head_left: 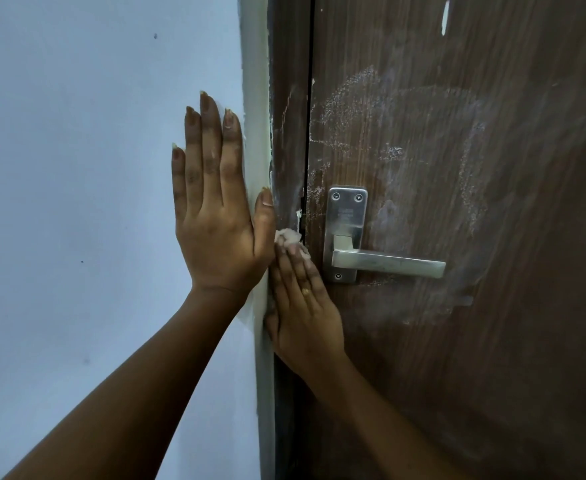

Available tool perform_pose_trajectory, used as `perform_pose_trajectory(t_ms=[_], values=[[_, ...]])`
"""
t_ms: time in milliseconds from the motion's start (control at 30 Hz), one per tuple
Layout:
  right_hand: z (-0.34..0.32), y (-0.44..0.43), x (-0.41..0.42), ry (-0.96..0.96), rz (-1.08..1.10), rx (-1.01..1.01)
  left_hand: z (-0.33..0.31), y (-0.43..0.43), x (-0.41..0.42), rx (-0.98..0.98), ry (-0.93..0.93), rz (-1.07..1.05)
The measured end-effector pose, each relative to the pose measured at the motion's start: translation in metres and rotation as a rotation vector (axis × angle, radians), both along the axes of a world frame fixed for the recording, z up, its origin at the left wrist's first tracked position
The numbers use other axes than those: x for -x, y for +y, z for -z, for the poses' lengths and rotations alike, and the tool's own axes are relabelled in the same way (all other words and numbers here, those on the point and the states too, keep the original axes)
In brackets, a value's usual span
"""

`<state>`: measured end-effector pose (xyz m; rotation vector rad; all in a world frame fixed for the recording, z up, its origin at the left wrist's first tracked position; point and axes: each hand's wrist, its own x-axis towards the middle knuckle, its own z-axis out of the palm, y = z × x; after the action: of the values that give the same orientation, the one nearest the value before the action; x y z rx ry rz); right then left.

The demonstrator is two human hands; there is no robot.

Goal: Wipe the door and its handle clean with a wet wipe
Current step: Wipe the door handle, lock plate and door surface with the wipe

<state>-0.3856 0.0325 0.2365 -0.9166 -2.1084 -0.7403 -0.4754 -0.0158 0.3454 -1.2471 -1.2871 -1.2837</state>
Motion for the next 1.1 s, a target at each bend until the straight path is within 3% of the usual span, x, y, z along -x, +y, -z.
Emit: perform_pose_trajectory(t_ms=[267,433,667,867,1100], values=[[0.064,0.003,-0.031,-0.253,-0.063,-0.001,0.0,0.0,0.0,-0.006,-0.001,0.006],[0.007,-0.002,0.003,-0.012,0.032,-0.041,0.0,0.0,0.001,0.0,0.0,0.009],[-0.028,-0.006,0.026,0.163,0.092,-0.017,0.001,0.0,0.001,-0.03,-0.006,0.062],[-0.086,0.006,0.038,0.458,-0.08,-0.107,0.0,0.001,0.001,-0.039,-0.021,0.087],[0.013,0.0,0.018,0.172,0.012,-0.006,0.001,0.0,0.001,-0.046,-0.026,0.083]])
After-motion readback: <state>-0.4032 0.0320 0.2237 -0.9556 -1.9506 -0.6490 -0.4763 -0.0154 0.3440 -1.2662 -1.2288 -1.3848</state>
